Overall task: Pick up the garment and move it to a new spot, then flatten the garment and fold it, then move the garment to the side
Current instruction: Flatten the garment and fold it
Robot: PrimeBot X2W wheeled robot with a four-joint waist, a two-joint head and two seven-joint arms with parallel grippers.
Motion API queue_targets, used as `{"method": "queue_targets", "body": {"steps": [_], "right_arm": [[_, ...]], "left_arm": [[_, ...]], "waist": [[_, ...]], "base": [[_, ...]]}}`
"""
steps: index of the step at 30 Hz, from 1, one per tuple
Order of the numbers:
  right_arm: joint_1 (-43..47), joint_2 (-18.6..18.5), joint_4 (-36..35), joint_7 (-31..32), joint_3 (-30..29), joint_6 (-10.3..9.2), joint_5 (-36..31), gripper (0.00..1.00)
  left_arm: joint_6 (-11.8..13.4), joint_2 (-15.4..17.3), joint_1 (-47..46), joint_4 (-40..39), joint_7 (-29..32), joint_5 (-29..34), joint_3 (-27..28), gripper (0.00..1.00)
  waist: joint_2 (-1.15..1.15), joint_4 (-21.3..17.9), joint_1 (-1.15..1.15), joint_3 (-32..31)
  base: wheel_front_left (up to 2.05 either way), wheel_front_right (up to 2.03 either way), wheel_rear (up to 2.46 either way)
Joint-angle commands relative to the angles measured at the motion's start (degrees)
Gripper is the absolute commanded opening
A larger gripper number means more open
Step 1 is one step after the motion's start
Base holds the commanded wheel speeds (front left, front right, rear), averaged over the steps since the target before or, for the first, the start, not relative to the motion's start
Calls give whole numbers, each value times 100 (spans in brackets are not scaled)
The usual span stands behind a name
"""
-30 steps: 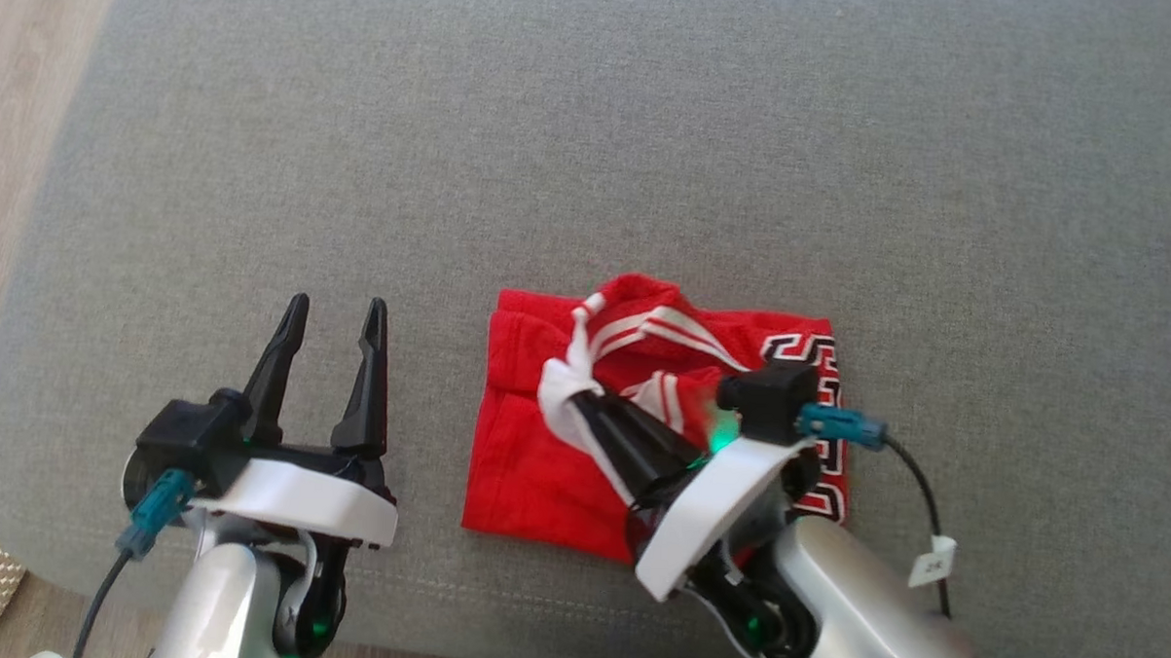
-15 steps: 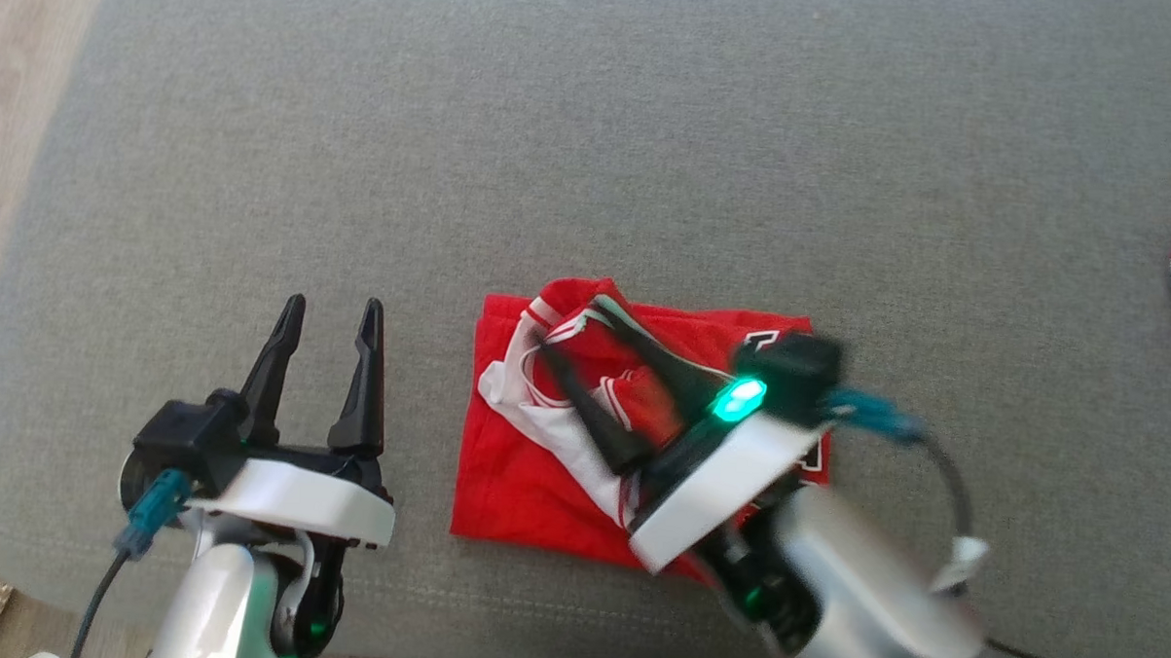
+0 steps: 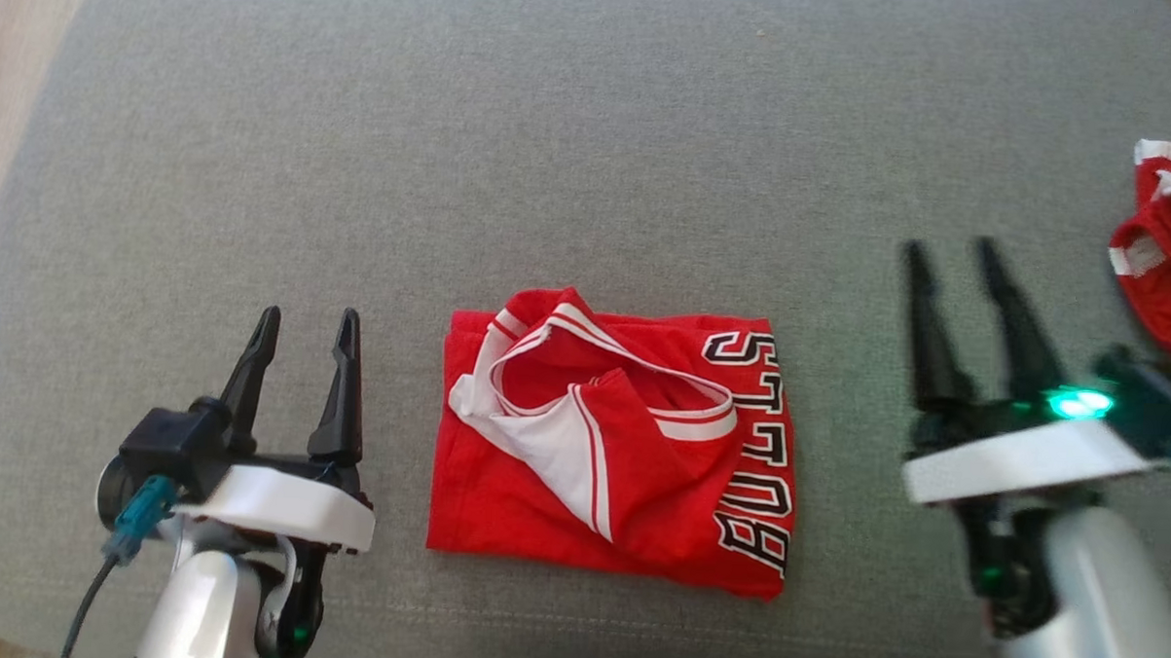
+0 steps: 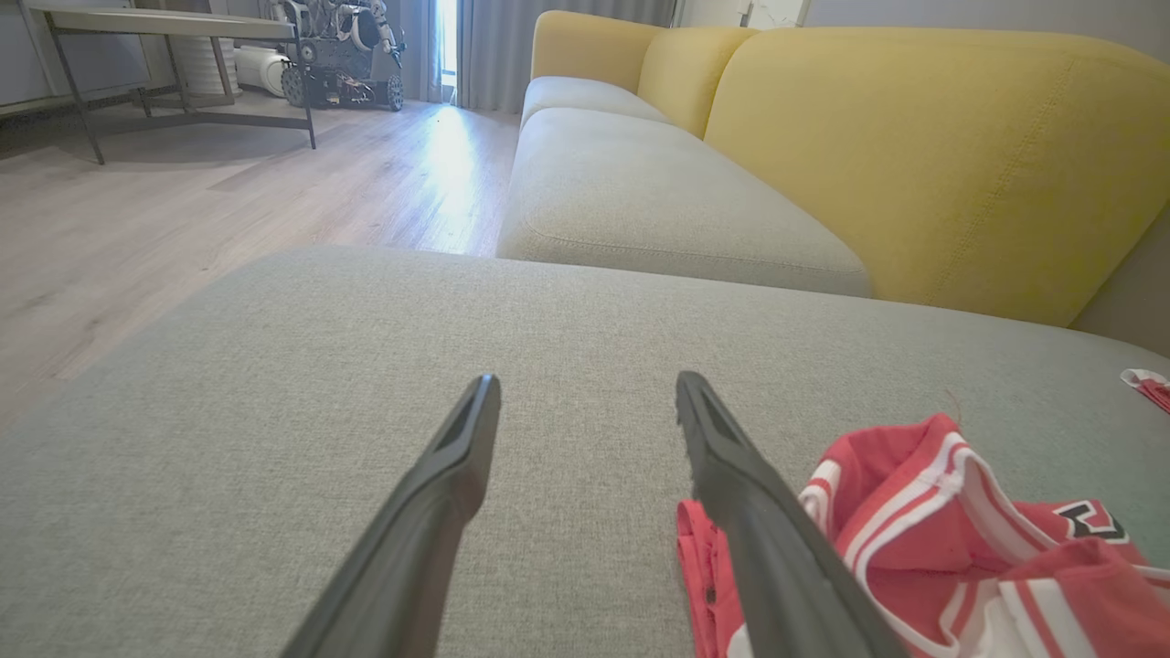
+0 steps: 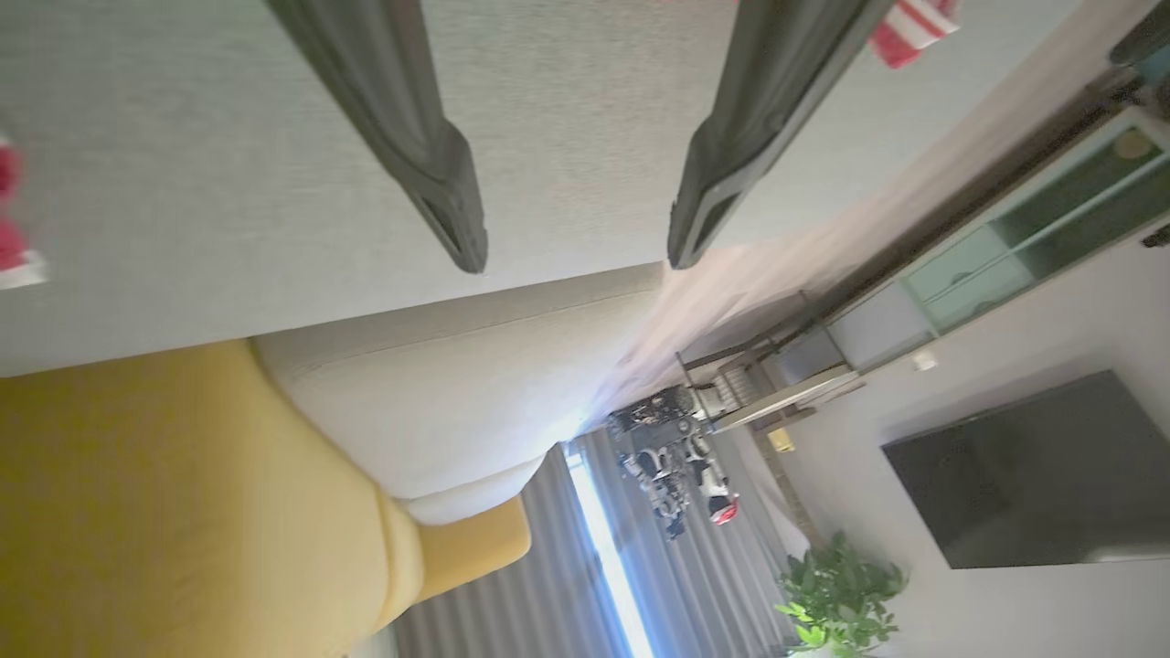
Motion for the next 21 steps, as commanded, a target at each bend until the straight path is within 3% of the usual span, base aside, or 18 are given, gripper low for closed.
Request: {"method": "queue_targets", "body": {"steps": [1, 8, 21], "right_arm": [[12, 5, -267, -9, -43, 20, -134, 100], [467, -117, -468, -62, -788, 20, -1023, 100], [1160, -133, -744, 42, -945, 20, -1427, 100]], "left_arm": [[16, 102, -92, -149, -69, 54, 248, 100], [0, 152, -39, -116, -69, 110, 267, 100], [11, 230, 183, -51, -69, 106, 253, 100]], "waist": [[0, -27, 0, -22], [0, -91, 0, -133], [0, -107, 0, -360]], "base": [[0, 0, 0], [0, 0, 0], [0, 0, 0]]}}
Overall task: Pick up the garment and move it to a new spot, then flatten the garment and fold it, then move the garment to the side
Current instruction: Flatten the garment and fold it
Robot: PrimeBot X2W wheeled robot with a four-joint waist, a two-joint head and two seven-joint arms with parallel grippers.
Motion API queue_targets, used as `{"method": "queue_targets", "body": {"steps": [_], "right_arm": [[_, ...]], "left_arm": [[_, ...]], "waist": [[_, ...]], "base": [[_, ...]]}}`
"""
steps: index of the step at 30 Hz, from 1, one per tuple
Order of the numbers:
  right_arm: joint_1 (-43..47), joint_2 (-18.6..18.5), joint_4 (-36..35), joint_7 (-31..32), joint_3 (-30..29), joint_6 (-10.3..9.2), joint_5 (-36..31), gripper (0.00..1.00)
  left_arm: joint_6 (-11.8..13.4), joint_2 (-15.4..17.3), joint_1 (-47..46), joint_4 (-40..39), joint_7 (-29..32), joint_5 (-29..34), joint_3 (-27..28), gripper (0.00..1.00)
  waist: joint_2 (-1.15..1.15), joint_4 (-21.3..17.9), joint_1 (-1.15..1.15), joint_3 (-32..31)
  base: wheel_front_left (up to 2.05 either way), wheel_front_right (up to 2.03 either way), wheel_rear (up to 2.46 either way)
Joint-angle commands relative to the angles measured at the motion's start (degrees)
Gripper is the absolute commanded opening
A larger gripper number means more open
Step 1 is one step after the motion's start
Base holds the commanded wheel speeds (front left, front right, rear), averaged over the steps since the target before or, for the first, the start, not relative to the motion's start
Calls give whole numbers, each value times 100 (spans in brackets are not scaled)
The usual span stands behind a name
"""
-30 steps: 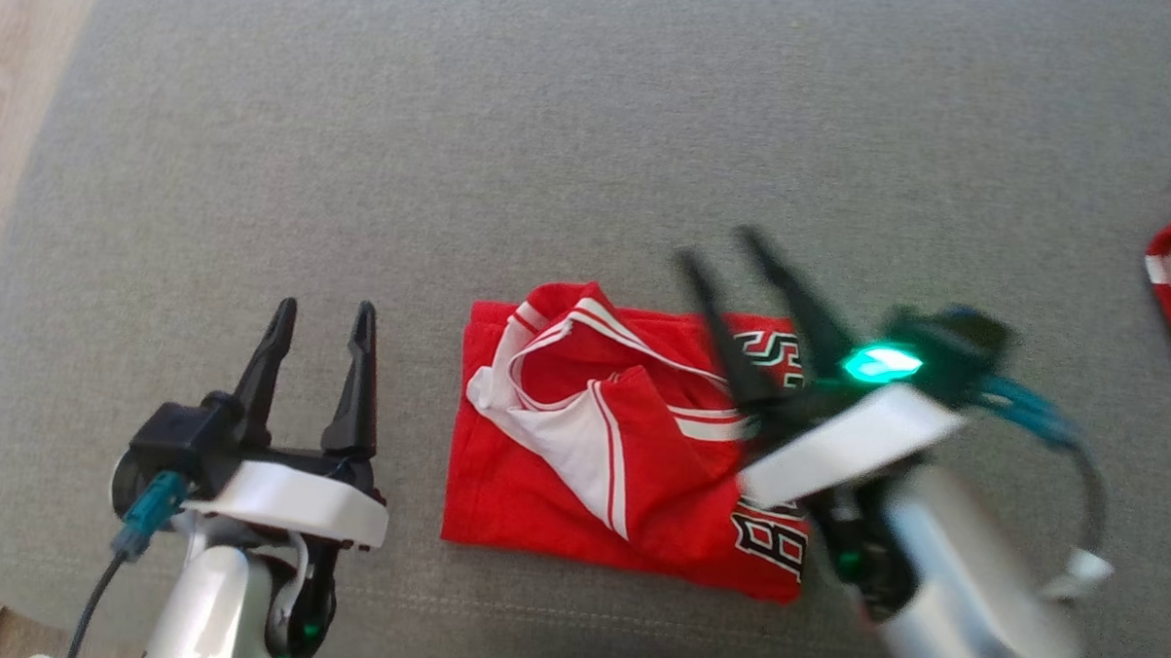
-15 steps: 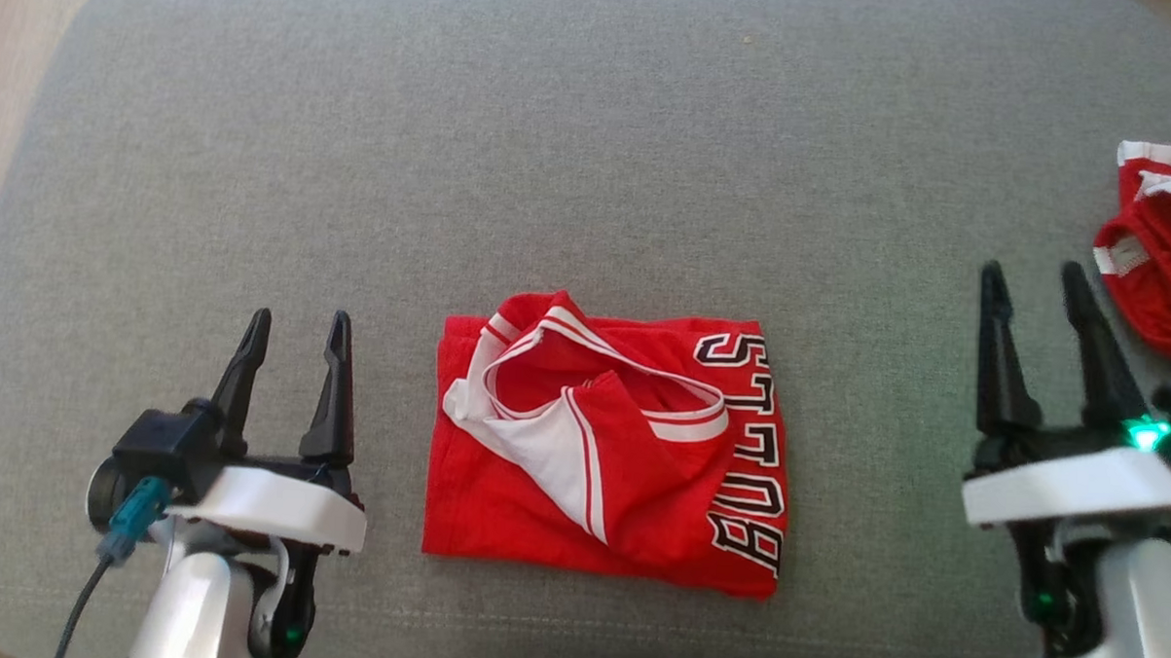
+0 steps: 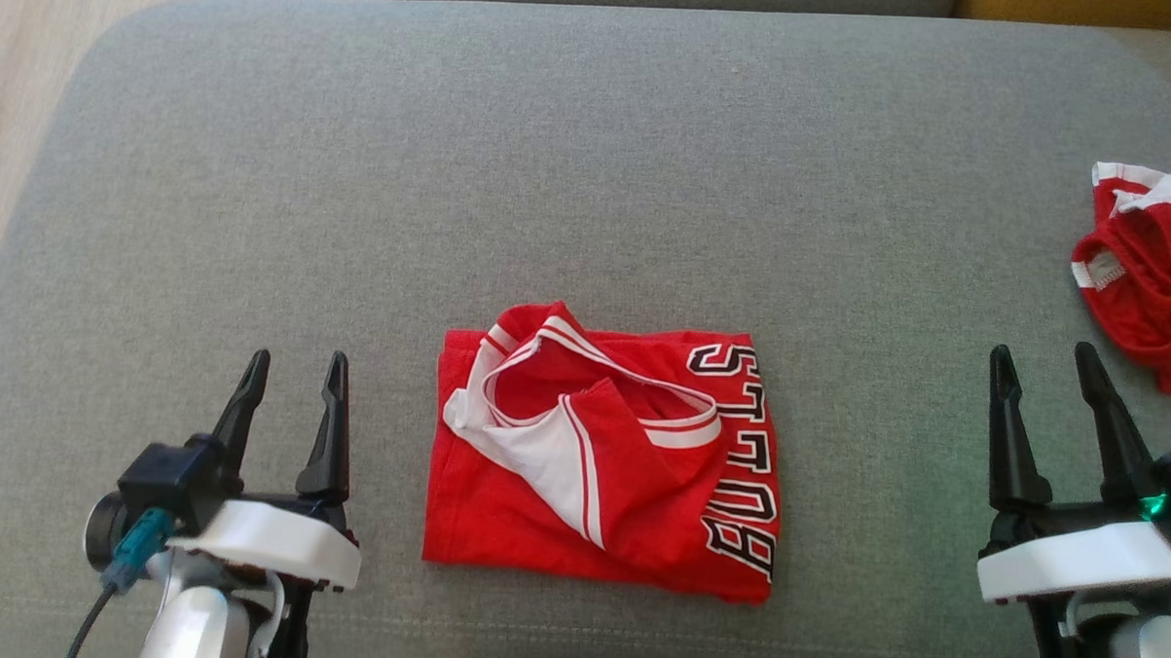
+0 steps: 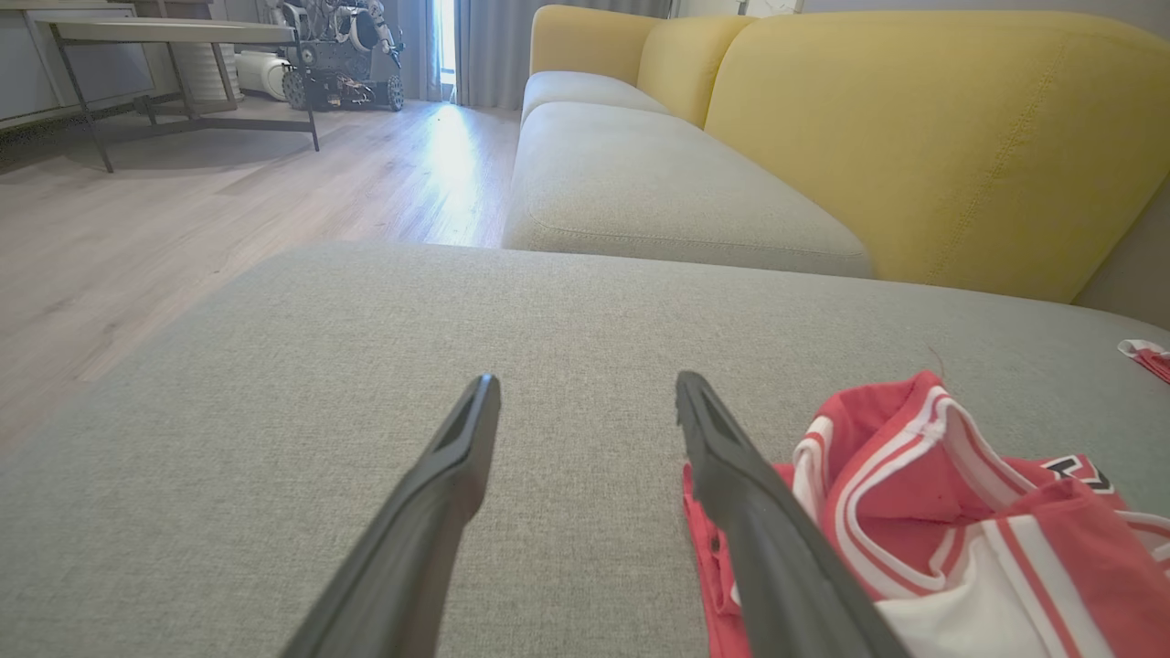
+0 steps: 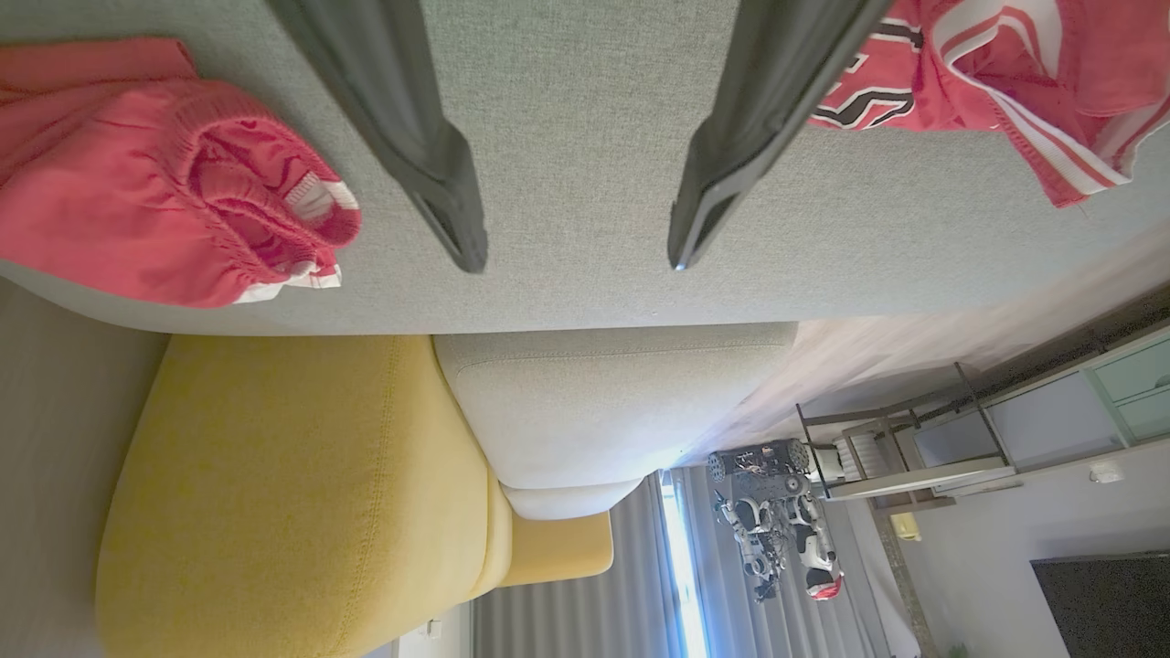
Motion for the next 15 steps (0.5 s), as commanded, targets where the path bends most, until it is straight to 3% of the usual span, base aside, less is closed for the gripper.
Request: {"method": "queue_targets", "body": {"steps": [1, 14, 15], "right_arm": [[-60, -104, -220, 4, 102, 20, -38, 100], [-16, -65, -248, 174, 95, 20, -60, 100], [-21, -76, -232, 202, 106, 20, -53, 45]], "left_arm": [[16, 131, -122, -149, -69, 9, 176, 100], [43, 187, -94, -162, -56, -35, 101, 100], [45, 191, -98, -165, -56, -37, 95, 100]], "waist": [[0, 4, 0, -12], [0, 25, 0, -30], [0, 29, 0, -23]], "base": [[0, 0, 0], [0, 0, 0], [0, 0, 0]]}}
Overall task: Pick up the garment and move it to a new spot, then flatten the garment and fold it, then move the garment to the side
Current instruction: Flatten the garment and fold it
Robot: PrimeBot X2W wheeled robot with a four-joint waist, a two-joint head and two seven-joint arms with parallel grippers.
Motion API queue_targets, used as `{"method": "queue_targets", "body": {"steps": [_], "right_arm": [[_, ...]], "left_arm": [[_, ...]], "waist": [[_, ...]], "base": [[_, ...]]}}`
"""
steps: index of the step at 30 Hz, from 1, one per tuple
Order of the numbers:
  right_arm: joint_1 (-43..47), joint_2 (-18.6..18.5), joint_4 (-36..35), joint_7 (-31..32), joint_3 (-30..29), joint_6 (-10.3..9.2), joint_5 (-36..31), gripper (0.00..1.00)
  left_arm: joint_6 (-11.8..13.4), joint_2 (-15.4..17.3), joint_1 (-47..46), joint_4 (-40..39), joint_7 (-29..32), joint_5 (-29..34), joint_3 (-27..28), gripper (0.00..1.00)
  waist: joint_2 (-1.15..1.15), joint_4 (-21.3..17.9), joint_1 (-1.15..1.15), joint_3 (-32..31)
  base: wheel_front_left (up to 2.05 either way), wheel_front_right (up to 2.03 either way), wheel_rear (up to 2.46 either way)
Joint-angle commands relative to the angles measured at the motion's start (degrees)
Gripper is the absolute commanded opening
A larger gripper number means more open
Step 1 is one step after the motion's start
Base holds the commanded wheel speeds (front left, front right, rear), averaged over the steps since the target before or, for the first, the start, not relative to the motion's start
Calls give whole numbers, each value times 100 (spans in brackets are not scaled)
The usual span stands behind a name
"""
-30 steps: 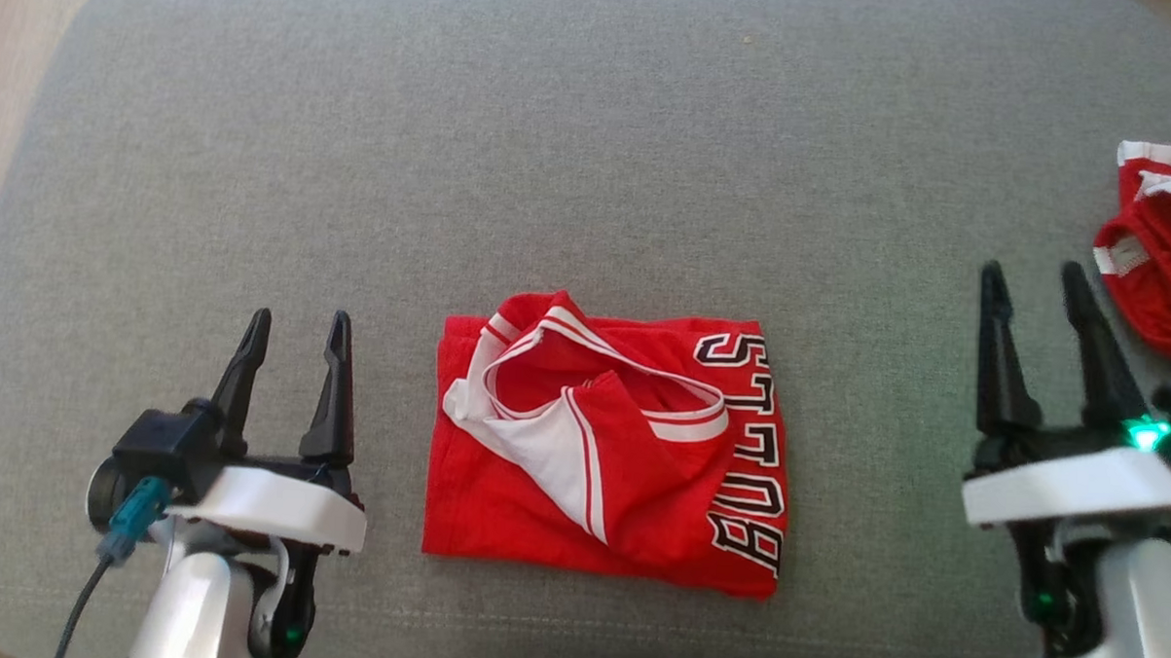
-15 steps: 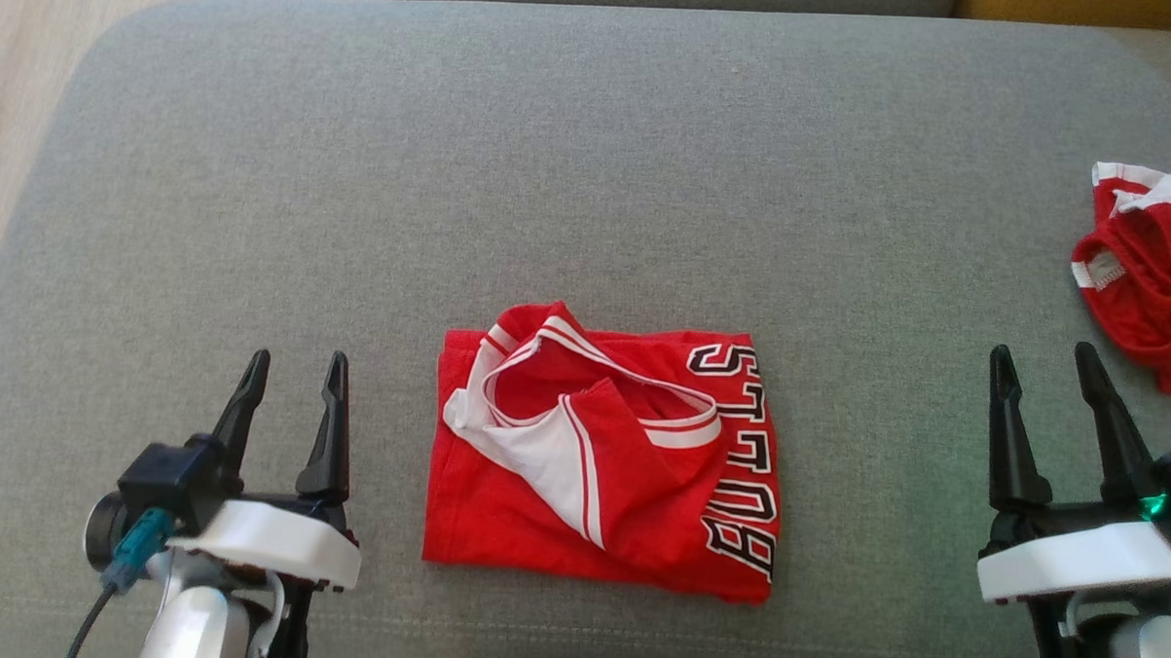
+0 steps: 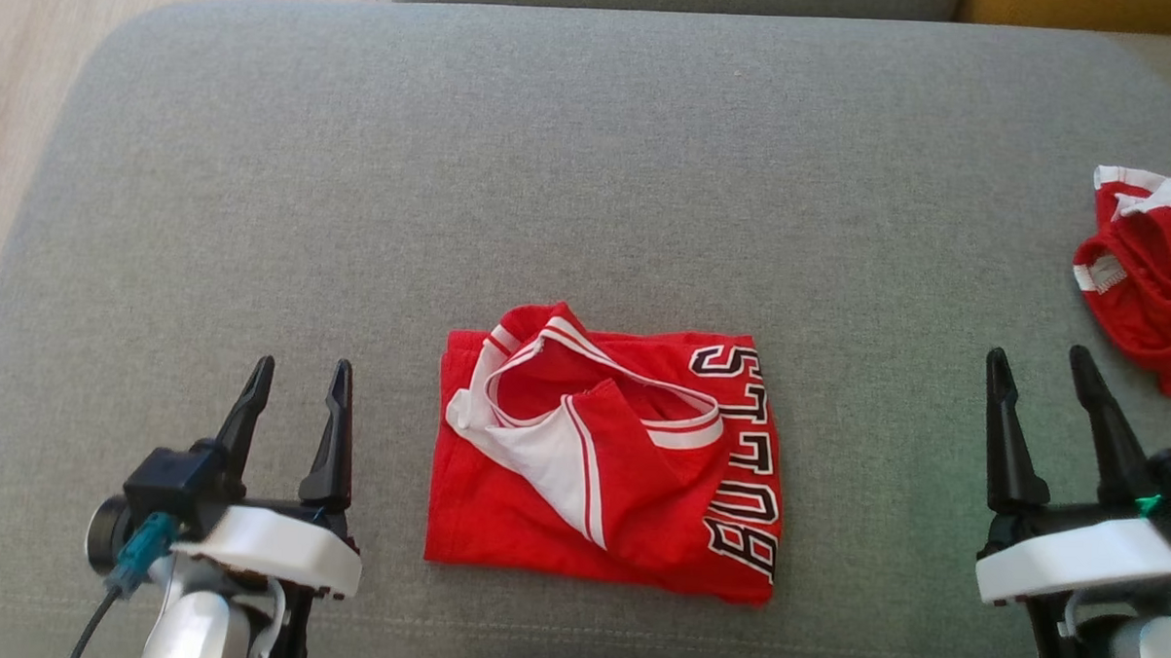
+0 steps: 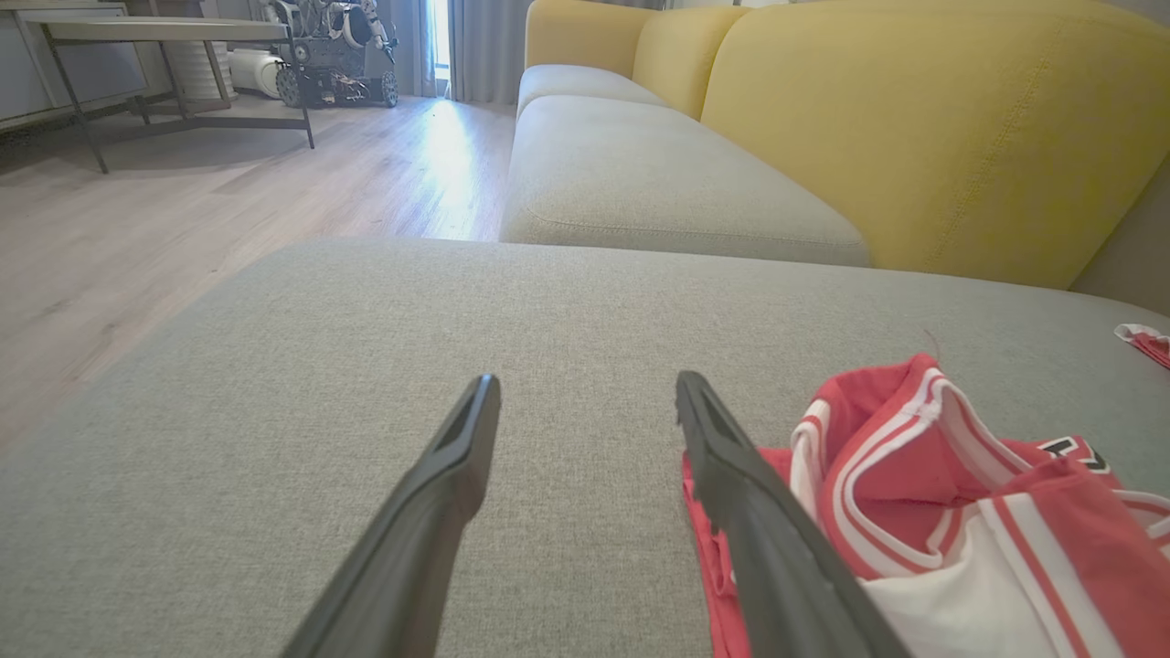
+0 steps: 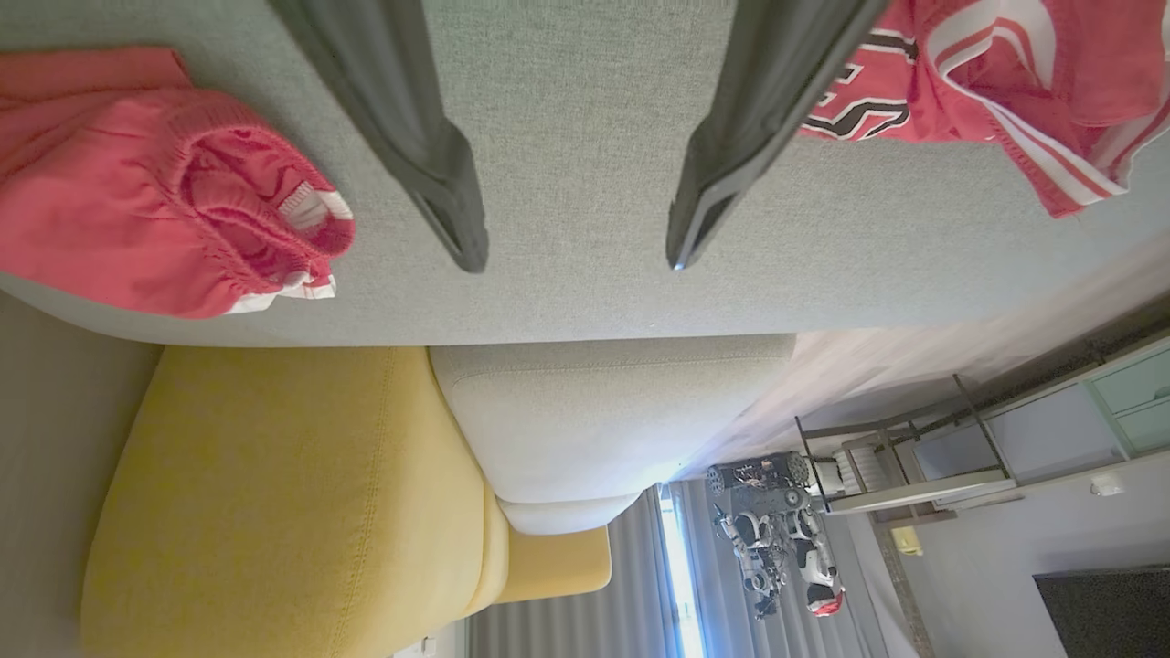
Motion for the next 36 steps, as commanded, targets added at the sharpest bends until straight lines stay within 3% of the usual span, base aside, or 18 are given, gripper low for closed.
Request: {"method": "queue_targets", "body": {"steps": [1, 7, 20, 36], "right_arm": [[-33, -96, -170, 75, 128, 20, -41, 0], [-99, -166, -158, 224, 390, 20, -77, 0], [-765, -29, 686, 488, 2538, 20, 247, 0], [-1402, 174, 1953, 410, 3647, 20, 812, 0]], "left_arm": [[41, 114, -148, -180, -57, -32, 182, 100], [56, 126, -202, -201, -56, -51, 159, 100], [43, 59, -459, -90, -64, -120, 5, 100], [44, -13, -474, -88, -69, -145, -61, 100]], "waist": [[0, 7, 0, 12], [0, 28, 0, 88], [0, 250, 0, 246], [0, 452, 0, 279]], "base": [[0, 0, 0], [0, 0, 0], [0, 0, 0], [0, 0, 0]]}}
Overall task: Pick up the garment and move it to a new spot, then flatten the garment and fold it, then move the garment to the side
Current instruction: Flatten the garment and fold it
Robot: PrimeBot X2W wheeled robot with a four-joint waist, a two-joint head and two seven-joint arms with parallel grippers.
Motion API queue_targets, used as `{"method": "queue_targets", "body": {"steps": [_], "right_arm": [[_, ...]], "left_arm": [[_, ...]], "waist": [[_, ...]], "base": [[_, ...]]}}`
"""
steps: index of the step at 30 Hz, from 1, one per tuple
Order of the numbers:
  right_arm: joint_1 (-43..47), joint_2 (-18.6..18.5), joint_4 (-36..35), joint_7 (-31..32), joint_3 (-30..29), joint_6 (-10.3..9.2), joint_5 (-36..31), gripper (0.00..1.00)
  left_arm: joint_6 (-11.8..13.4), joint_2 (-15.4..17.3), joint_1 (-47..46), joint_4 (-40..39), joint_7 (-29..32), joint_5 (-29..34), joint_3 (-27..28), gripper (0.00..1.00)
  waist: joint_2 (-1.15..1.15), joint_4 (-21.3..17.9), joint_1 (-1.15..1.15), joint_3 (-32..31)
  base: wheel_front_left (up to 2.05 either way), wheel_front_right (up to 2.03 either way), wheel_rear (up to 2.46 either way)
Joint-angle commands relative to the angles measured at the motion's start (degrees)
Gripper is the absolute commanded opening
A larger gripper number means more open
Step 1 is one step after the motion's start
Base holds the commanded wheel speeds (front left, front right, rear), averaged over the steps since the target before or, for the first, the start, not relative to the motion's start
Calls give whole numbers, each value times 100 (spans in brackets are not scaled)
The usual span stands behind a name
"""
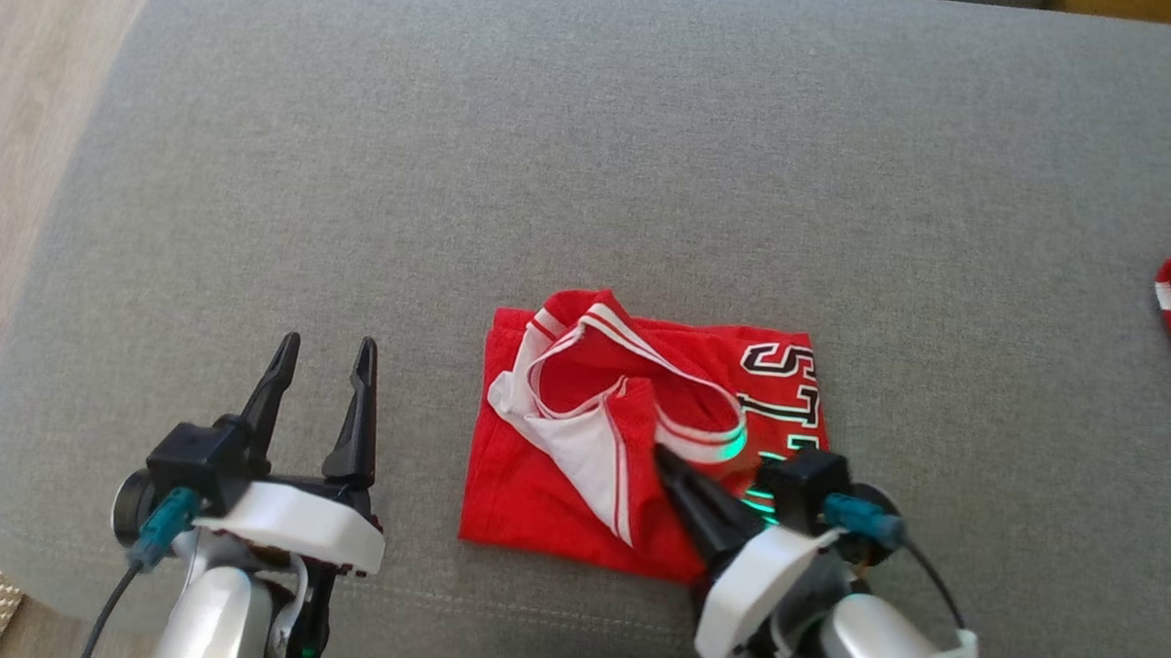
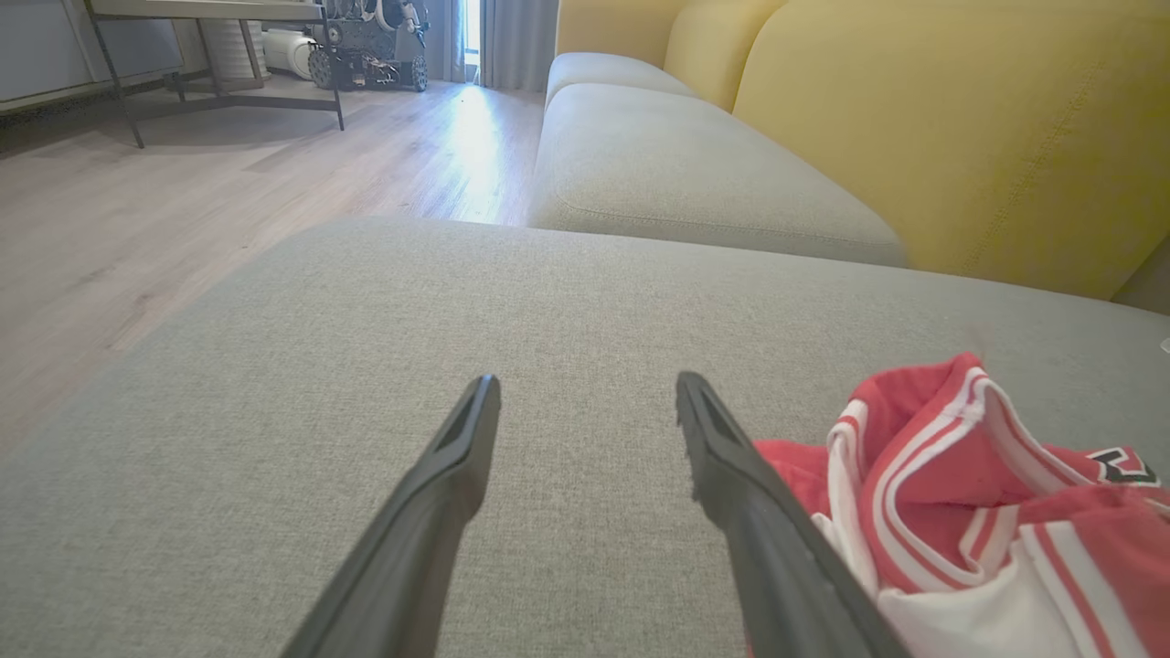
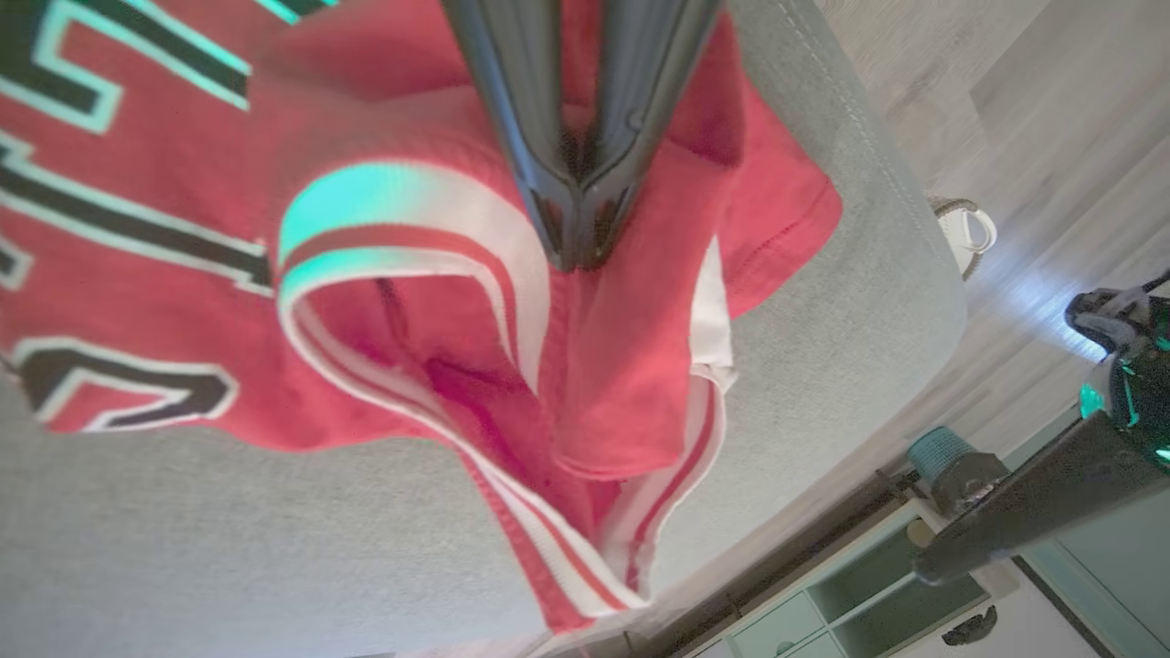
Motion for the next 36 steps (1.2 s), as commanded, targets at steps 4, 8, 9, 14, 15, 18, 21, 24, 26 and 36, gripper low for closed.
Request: {"method": "queue_targets", "body": {"steps": [4, 8, 9, 14, 15, 18, 21, 24, 26, 36], "right_arm": [[-307, 179, 38, -150, 547, 20, 235, 0], [-506, 215, 235, -216, 946, 20, 418, 0], [-624, 226, 339, -267, 1115, 20, 504, 0], [-885, 241, 474, -349, 1556, 20, 700, 0], [-947, 243, 498, -359, 1697, 20, 761, 0], [-1115, 230, 572, -428, 2031, 20, 903, 0], [-1245, 159, 579, -541, 2277, 20, 1028, 0], [-1308, 74, 460, -766, 2252, 20, 1112, 0], [-1284, 14, 334, -905, 2064, 20, 1148, 0], [-627, -121, -409, -1124, -11, 20, 695, 0]], "left_arm": [[-5, 32, -207, -187, -69, -44, 179, 100], [-15, 21, -210, -193, -69, -35, 172, 100], [-20, 15, -219, -188, -69, -34, 170, 100], [-28, 2, -244, -177, -70, -32, 166, 100], [-29, -1, -251, -175, -70, -33, 167, 100], [-34, -11, -262, -159, -70, -38, 175, 100], [-26, -21, -253, -147, -70, -43, 191, 100], [-16, -27, -217, -139, -70, -40, 216, 100], [-6, -30, -189, -138, -70, -31, 232, 100], [-6, 18, -90, -157, -70, 31, 272, 100]], "waist": [[0, 23, 0, -10], [0, 41, 0, -3], [0, 55, 0, 11], [0, 89, 0, 44], [0, 98, 0, 53], [0, 117, 0, 54], [0, 110, 0, 35], [0, 72, 0, -16], [0, 35, 0, -60], [0, -166, 0, -256]], "base": [[0, 0, 0], [0, 0, 0], [0, 0, 0], [0, 0, 0], [0, 0, 0], [0, 0, 0], [0, 0, 0], [0, 0, 0], [0, 0, 0], [0, 0, 0]]}}
